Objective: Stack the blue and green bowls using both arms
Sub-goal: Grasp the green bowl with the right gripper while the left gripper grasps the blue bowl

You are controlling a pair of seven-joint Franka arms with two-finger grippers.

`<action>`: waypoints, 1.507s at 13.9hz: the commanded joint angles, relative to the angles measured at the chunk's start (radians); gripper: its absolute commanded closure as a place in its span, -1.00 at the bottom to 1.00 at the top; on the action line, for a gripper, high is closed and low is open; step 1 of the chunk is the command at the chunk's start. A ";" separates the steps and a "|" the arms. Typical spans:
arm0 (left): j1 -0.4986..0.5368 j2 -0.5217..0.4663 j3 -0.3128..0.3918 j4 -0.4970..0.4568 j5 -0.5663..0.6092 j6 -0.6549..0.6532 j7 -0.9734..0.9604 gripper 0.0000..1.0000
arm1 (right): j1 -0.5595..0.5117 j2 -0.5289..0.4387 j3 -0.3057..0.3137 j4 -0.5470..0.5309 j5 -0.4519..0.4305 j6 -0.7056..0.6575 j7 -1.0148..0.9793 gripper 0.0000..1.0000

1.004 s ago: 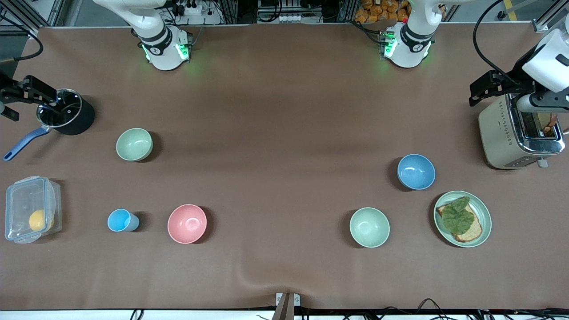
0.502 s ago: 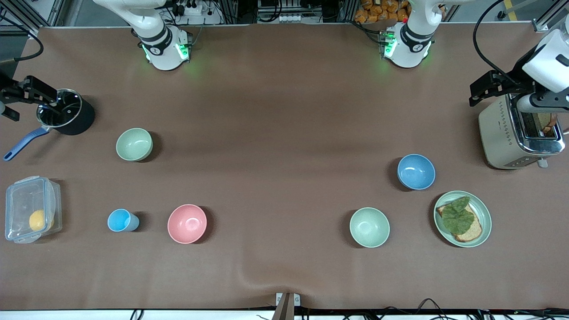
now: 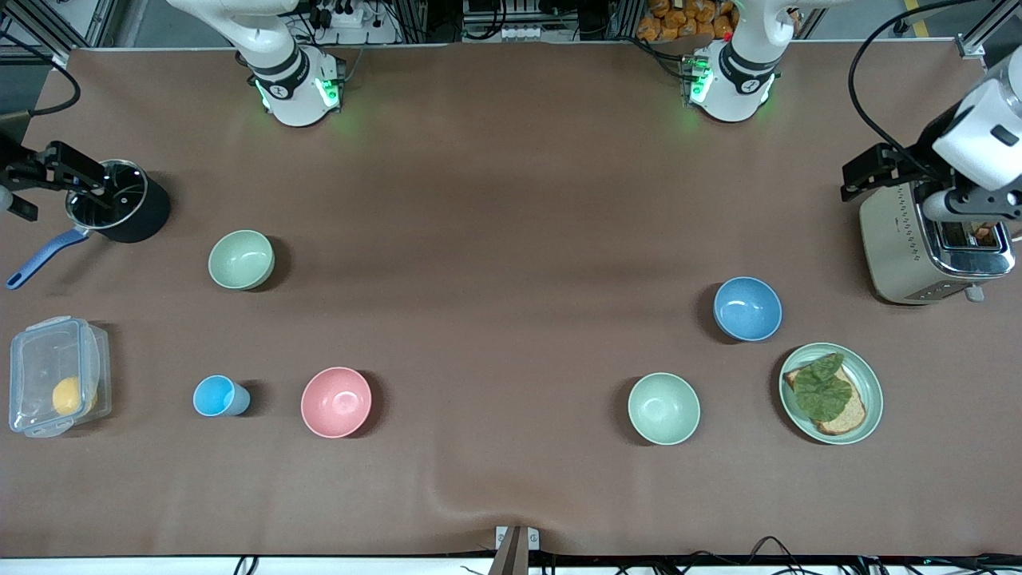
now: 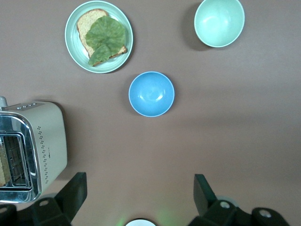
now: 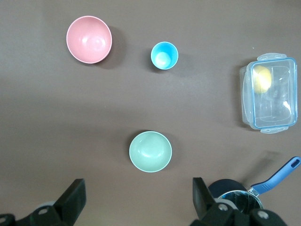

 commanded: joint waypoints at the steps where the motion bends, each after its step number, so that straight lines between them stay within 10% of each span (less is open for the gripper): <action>1: 0.034 0.043 0.001 0.018 0.008 -0.011 -0.004 -1.00 | -0.038 0.011 0.012 -0.016 0.000 0.016 -0.002 -1.00; 11: 0.154 0.339 -0.012 0.002 0.003 0.141 -0.016 -1.00 | -0.084 0.126 0.012 -0.045 0.001 -0.009 -0.005 -1.00; 21: 0.094 0.351 -0.022 -0.258 0.003 0.470 -0.073 -1.00 | -0.183 -0.003 0.010 -0.556 0.066 0.406 -0.147 -1.00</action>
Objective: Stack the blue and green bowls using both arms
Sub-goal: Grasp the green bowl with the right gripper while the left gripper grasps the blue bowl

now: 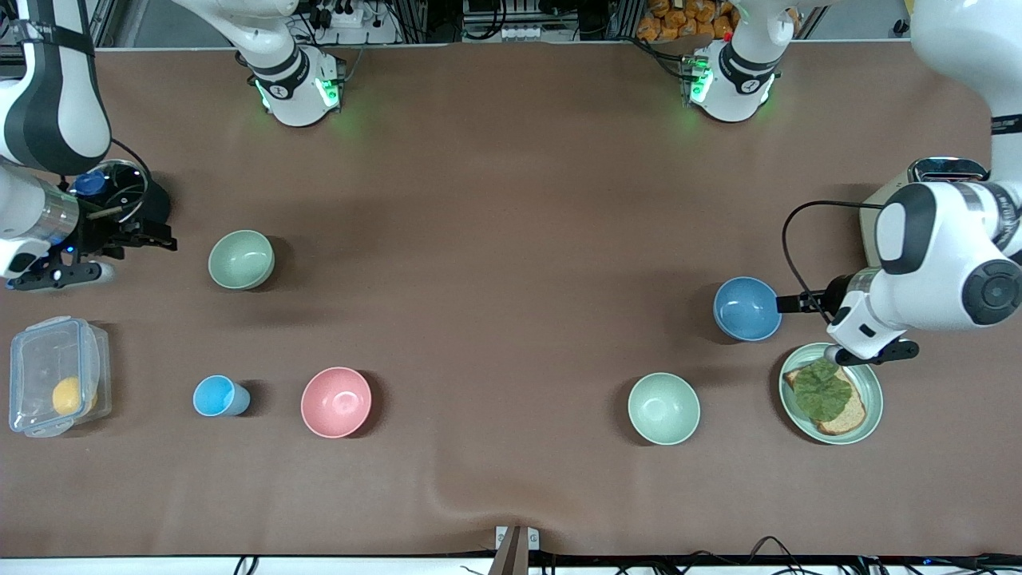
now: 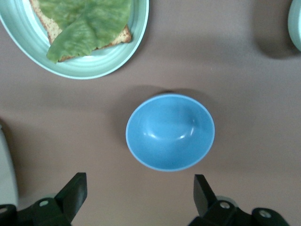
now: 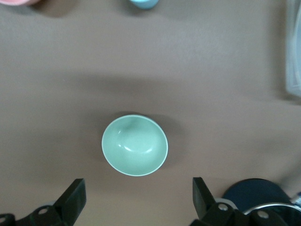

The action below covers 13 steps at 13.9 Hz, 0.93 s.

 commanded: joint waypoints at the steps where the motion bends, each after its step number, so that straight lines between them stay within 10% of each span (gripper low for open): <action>1: 0.013 -0.024 0.000 -0.099 0.002 0.111 -0.009 -1.00 | -0.050 -0.052 0.012 -0.114 0.037 0.077 -0.063 -1.00; 13: 0.013 0.040 0.000 -0.240 0.000 0.318 -0.014 -1.00 | -0.067 0.031 0.010 -0.318 0.037 0.418 -0.065 -0.93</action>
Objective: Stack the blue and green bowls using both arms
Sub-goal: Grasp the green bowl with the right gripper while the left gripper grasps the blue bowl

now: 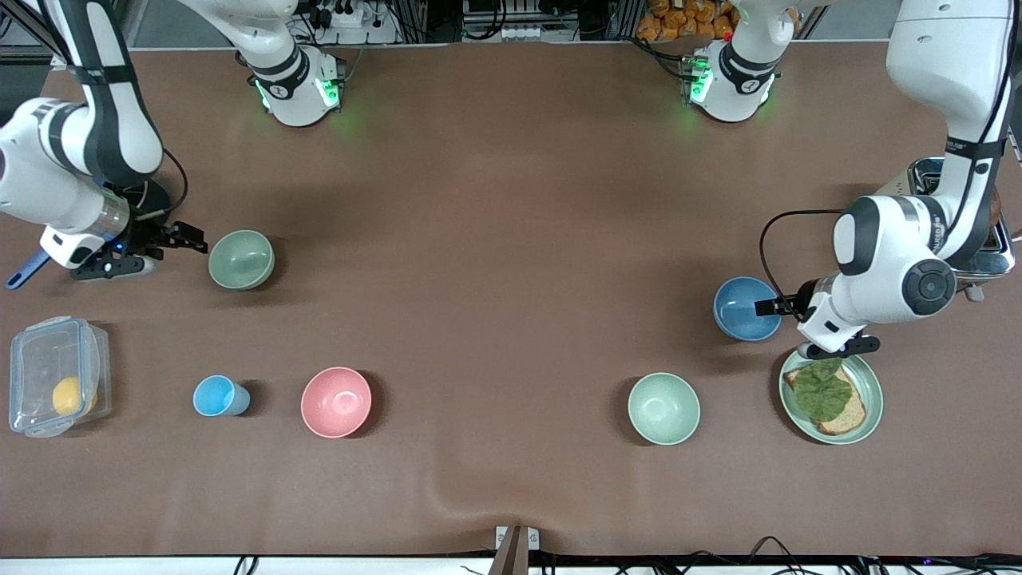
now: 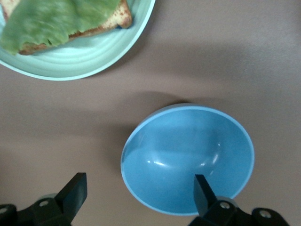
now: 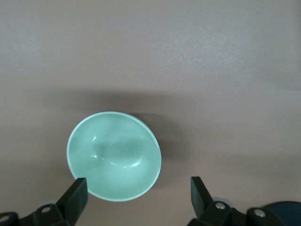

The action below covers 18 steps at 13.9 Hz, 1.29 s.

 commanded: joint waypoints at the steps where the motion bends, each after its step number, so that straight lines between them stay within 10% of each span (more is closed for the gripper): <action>1: 0.002 0.018 -0.001 -0.036 0.001 0.058 -0.014 -1.00 | -0.026 0.038 0.011 -0.021 0.014 0.054 -0.020 -0.86; 5: 0.017 0.041 -0.003 -0.039 0.001 0.077 -0.014 -1.00 | -0.062 0.107 0.012 -0.105 0.014 0.245 -0.092 -0.49; 11: 0.013 0.067 -0.003 -0.043 0.003 0.086 -0.011 -1.00 | -0.062 0.145 0.015 -0.117 0.063 0.289 -0.102 0.93; 14: 0.013 0.062 -0.003 -0.047 0.001 0.086 -0.020 0.44 | -0.059 0.147 0.015 -0.116 0.074 0.283 -0.097 1.00; 18: 0.014 0.059 -0.003 -0.047 0.001 0.086 -0.025 1.00 | -0.053 0.118 0.024 -0.078 0.143 0.147 -0.094 1.00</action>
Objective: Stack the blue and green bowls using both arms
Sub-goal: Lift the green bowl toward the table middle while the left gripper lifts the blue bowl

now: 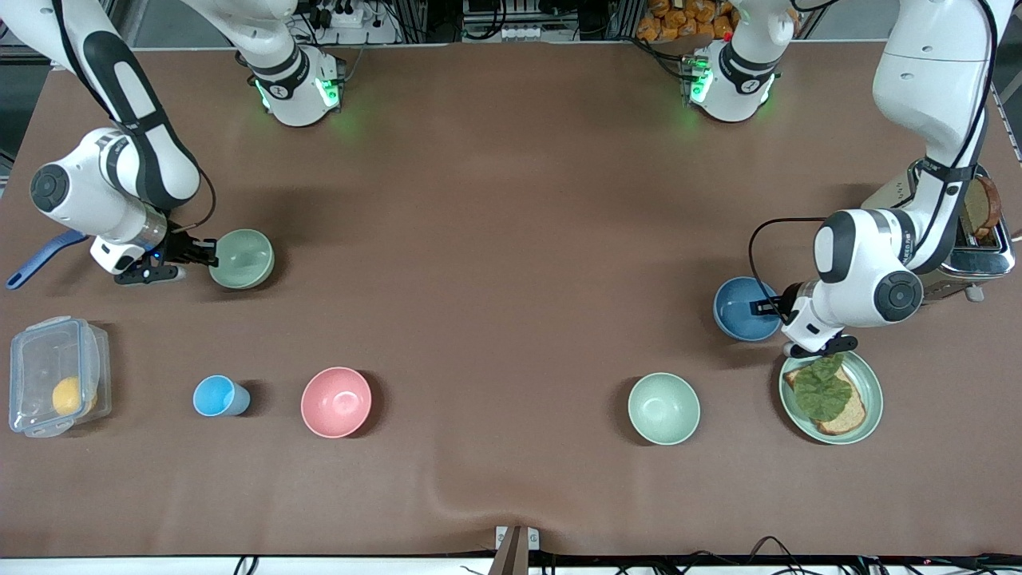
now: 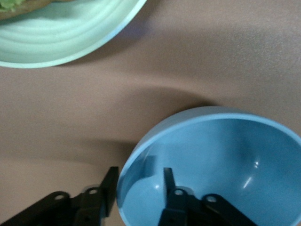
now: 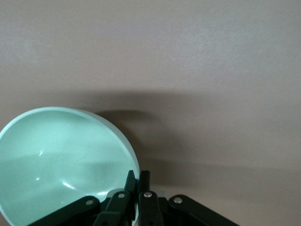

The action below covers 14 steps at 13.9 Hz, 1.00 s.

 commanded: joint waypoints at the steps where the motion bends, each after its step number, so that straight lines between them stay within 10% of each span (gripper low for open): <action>1: 0.002 -0.013 -0.003 -0.012 0.001 0.011 -0.018 1.00 | -0.002 -0.047 0.015 0.041 0.091 -0.134 -0.017 1.00; 14: 0.008 -0.064 -0.006 0.033 -0.014 -0.002 -0.056 1.00 | 0.413 -0.166 0.016 0.058 0.122 -0.212 0.618 1.00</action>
